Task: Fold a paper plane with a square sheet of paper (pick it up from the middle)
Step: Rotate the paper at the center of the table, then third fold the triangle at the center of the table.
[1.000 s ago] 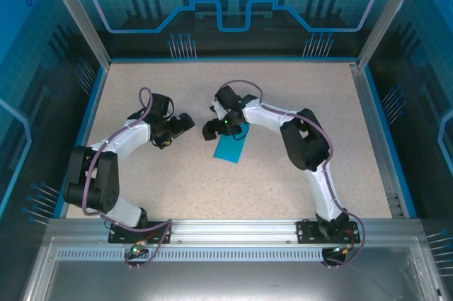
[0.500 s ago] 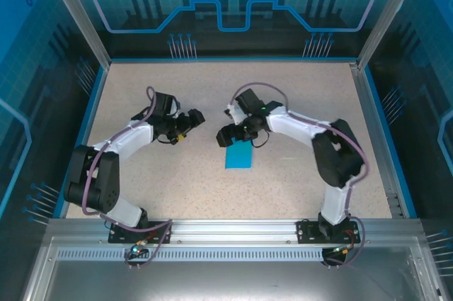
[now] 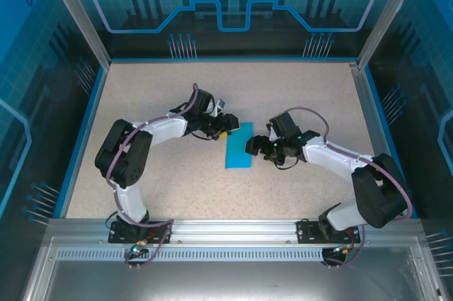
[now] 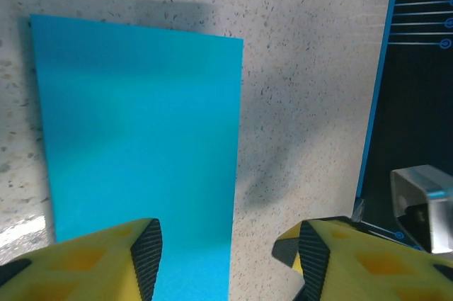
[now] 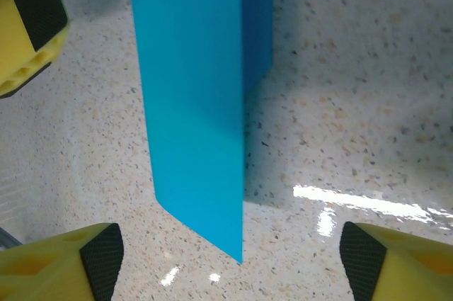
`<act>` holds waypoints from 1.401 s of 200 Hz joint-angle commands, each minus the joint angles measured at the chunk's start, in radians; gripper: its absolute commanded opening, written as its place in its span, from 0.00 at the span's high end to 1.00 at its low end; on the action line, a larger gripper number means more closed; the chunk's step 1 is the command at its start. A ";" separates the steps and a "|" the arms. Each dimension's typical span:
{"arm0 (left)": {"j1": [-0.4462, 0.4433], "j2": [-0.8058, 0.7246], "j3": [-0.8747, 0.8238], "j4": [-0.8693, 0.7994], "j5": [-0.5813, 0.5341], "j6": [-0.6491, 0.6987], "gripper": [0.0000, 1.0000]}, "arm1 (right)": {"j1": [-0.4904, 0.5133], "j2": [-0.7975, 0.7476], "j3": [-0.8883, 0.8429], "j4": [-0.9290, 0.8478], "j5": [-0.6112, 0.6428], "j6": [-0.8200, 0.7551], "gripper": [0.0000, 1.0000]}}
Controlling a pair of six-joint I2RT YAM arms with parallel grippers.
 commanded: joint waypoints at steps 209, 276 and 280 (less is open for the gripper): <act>0.000 0.094 0.079 -0.013 0.054 -0.011 0.46 | 0.091 -0.019 -0.144 0.145 0.011 0.330 0.93; -0.015 0.102 0.071 -0.008 0.072 -0.001 0.46 | 0.035 0.005 -0.043 -0.078 -0.060 0.213 0.94; -0.015 0.104 0.070 -0.011 0.069 0.001 0.46 | 0.033 0.009 -0.038 -0.077 -0.061 0.209 0.94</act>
